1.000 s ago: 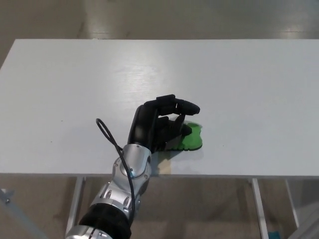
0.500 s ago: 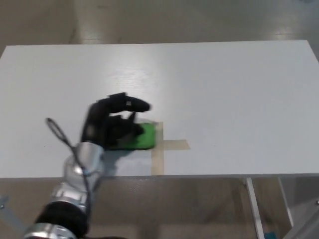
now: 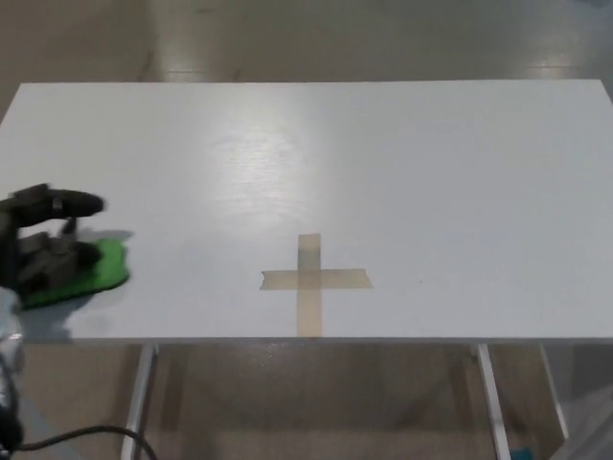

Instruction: Use the left hand to press on the green eraser and wipe the desk from center to the left and then back to center.

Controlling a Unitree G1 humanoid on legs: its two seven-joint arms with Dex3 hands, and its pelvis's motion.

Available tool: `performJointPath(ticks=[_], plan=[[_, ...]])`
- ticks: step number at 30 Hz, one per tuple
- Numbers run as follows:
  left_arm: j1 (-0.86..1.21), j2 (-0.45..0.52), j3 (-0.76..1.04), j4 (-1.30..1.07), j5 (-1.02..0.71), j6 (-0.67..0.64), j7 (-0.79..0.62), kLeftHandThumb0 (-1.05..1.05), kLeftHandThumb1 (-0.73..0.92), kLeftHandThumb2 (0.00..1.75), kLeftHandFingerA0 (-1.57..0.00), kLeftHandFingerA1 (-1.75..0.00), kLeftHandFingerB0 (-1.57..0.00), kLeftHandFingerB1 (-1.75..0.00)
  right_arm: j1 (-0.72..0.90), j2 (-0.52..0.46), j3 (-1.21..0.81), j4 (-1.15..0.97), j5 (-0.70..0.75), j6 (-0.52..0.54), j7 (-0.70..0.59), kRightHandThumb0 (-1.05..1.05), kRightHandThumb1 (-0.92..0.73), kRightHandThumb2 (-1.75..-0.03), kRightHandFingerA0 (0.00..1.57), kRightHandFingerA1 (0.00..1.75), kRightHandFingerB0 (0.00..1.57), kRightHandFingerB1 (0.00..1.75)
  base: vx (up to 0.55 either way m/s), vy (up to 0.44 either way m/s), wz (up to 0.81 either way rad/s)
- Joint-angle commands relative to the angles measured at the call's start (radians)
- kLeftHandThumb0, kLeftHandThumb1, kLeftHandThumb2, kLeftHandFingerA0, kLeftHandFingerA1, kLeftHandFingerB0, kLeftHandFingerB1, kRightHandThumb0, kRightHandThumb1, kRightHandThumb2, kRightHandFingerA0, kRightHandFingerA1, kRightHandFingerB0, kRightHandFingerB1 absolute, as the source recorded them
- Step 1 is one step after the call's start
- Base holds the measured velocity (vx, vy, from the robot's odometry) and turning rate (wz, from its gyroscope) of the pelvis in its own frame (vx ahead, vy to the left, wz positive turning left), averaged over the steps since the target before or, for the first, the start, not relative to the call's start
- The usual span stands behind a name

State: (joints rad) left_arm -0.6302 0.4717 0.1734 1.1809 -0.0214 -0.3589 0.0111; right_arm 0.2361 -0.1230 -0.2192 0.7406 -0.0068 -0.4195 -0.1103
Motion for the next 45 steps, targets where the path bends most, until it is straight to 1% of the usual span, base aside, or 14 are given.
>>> performJointPath(ticks=[1, 2, 8, 9, 10, 15, 16, 19, 23, 28, 30, 31, 35, 45], plan=[[0.053, 0.039, 0.016, 0.042, -0.007, 0.069, -0.041, -0.17, 0.87, 0.65, -0.91, -0.88, -0.87, -0.76, 0.009, 0.004, -0.004, -0.002, 0.018, 0.001, 0.01, -0.23, -0.71, -0.6, 0.71, 0.53, 0.57, 0.49, 0.0, 0.0, 0.0], [0.052, 0.05, 0.012, 0.045, 0.005, 0.08, -0.023, -0.23, 0.85, 0.64, -0.94, -0.89, -0.89, -0.78, 0.012, 0.003, -0.002, -0.01, 0.017, 0.006, 0.012, -0.23, -0.71, -0.6, 0.7, 0.53, 0.57, 0.49, 0.0, 0.0, 0.0], [0.048, 0.056, 0.01, 0.053, 0.01, 0.1, -0.005, -0.22, 0.84, 0.64, -0.94, -0.89, -0.9, -0.79, 0.011, 0.006, -0.006, -0.002, 0.022, 0.001, 0.012, -0.22, -0.7, -0.6, 0.7, 0.53, 0.56, 0.5, 0.0, 0.0, 0.0], [0.051, 0.042, 0.0, 0.045, 0.016, 0.091, -0.005, -0.23, 0.83, 0.63, -0.92, -0.9, -0.88, -0.8, 0.006, 0.009, -0.01, 0.007, 0.029, -0.003, 0.016, -0.22, -0.71, -0.6, 0.7, 0.53, 0.57, 0.5, 0.0, 0.0, 0.0], [0.053, 0.036, -0.005, 0.042, 0.02, 0.082, -0.004, -0.17, 0.84, 0.64, -0.91, -0.89, -0.87, -0.78, 0.004, 0.009, -0.01, 0.009, 0.029, -0.004, 0.015, -0.21, -0.71, -0.6, 0.7, 0.53, 0.57, 0.5, 0.0, 0.0, 0.0], [0.051, 0.013, -0.016, 0.029, 0.021, 0.071, -0.011, -0.14, 0.84, 0.65, -0.89, -0.88, -0.86, -0.78, 0.007, 0.008, -0.008, 0.0, 0.025, 0.0, 0.013, -0.21, -0.71, -0.6, 0.7, 0.54, 0.57, 0.5, 0.0, 0.0, 0.0], [0.049, -0.015, -0.023, 0.019, 0.017, 0.062, -0.026, -0.1, 0.85, 0.65, -0.89, -0.89, -0.84, -0.79, 0.015, 0.006, -0.005, -0.008, 0.024, 0.003, 0.015, -0.21, -0.71, -0.6, 0.7, 0.53, 0.57, 0.5, 0.0, 0.0, 0.0], [0.044, -0.047, -0.035, 0.013, 0.021, 0.052, -0.04, -0.08, 0.86, 0.65, -0.89, -0.89, -0.84, -0.78, 0.016, 0.005, -0.005, -0.015, 0.028, 0.013, 0.019, -0.21, -0.71, -0.6, 0.7, 0.53, 0.57, 0.5, 0.0, 0.0, 0.02], [0.026, -0.124, -0.114, -0.013, 0.089, 0.06, 0.005, -0.11, 0.85, 0.65, -0.92, -0.86, -0.89, -0.73, 0.011, 0.007, -0.005, -0.012, 0.032, 0.013, 0.02, -0.21, -0.71, -0.6, 0.69, 0.54, 0.56, 0.5, 0.0, 0.0, 0.02], [0.025, -0.177, -0.181, -0.037, 0.118, 0.035, 0.037, -0.12, 0.83, 0.64, -0.94, -0.84, -0.92, -0.72, 0.014, 0.012, -0.004, -0.013, 0.035, 0.009, 0.025, -0.22, -0.71, -0.6, 0.7, 0.54, 0.57, 0.5, 0.0, 0.0, 0.0], [0.017, -0.216, -0.201, -0.051, 0.116, 0.048, 0.037, -0.14, 0.83, 0.64, -0.94, -0.84, -0.93, -0.73, 0.015, 0.015, -0.006, -0.016, 0.04, 0.009, 0.026, -0.21, -0.72, -0.6, 0.7, 0.54, 0.57, 0.5, 0.0, 0.0, 0.0], [0.007, -0.261, -0.219, -0.068, 0.112, 0.052, 0.038, -0.16, 0.83, 0.64, -0.95, -0.84, -0.94, -0.73, 0.017, 0.019, -0.008, -0.02, 0.045, 0.008, 0.028, -0.21, -0.72, -0.6, 0.7, 0.55, 0.57, 0.51, 0.0, 0.0, 0.0], [-0.011, -0.331, -0.25, -0.098, 0.108, 0.06, 0.033, -0.19, 0.83, 0.64, -0.95, -0.84, -0.93, -0.73, 0.022, 0.016, -0.007, -0.03, 0.039, 0.003, 0.027, -0.22, -0.72, -0.6, 0.7, 0.55, 0.57, 0.51, 0.0, 0.0, 0.0], [-0.034, -0.458, -0.359, -0.17, 0.17, 0.101, 0.078, -0.2, 0.83, 0.64, -0.93, -0.8, -0.94, -0.7, 0.018, 0.005, 0.0, -0.039, 0.018, 0.003, 0.02, -0.21, -0.71, -0.6, 0.73, 0.54, 0.58, 0.51, 0.0, 0.0, 0.0]])
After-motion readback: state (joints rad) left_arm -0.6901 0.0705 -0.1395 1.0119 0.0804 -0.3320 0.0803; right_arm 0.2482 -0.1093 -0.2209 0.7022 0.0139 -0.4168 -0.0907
